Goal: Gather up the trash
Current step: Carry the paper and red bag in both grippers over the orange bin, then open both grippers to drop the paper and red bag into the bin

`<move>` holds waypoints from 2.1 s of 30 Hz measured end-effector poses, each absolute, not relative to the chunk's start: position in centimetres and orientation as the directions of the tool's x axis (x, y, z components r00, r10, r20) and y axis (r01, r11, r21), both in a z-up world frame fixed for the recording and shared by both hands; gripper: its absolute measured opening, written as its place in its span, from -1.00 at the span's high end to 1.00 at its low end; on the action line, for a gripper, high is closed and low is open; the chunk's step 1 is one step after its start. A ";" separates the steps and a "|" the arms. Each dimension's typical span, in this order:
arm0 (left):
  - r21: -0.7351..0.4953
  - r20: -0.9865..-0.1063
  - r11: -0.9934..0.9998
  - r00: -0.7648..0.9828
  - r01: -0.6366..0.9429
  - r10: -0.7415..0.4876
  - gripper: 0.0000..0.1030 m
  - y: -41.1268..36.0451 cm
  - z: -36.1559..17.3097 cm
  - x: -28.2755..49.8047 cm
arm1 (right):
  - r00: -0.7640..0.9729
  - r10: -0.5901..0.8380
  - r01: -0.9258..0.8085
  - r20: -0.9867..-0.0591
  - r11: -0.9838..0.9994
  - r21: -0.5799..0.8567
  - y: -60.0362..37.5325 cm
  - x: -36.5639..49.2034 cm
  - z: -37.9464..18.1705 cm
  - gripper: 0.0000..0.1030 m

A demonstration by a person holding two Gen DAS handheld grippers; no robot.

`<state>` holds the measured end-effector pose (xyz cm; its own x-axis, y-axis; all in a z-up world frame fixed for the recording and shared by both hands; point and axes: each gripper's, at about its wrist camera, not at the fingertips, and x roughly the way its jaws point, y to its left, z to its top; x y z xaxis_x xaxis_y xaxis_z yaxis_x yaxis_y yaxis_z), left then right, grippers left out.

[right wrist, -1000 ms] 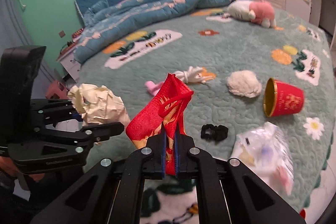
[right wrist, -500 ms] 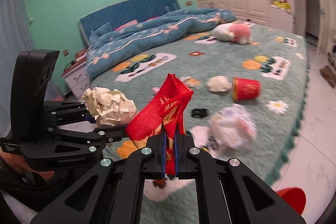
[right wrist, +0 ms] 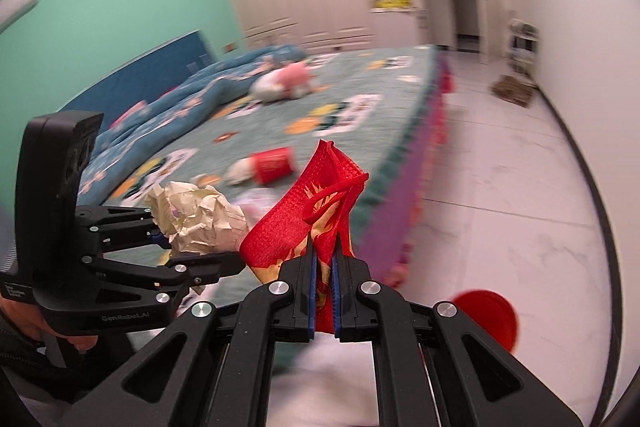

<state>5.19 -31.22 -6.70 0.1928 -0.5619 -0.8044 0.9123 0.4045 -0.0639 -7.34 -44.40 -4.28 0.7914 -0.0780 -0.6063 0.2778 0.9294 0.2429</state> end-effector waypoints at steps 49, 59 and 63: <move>-0.169 -0.916 0.217 -0.072 0.961 -0.396 -0.51 -58.0 -23.5 2.4 | 0.472 -0.237 0.736 -0.849 0.636 0.231 -68.7 -12.7 -26.1 0.88; -0.146 -0.918 0.261 -0.032 0.954 -0.394 -0.51 -57.1 -23.0 3.7 | 0.465 -0.229 0.737 -0.855 0.635 0.230 -68.5 -11.5 -27.1 0.16; -0.139 -0.916 0.265 -0.022 0.954 -0.400 -0.51 -56.9 -22.6 4.0 | 0.471 -0.227 0.730 -0.853 0.644 0.231 -68.1 -11.2 -26.9 0.16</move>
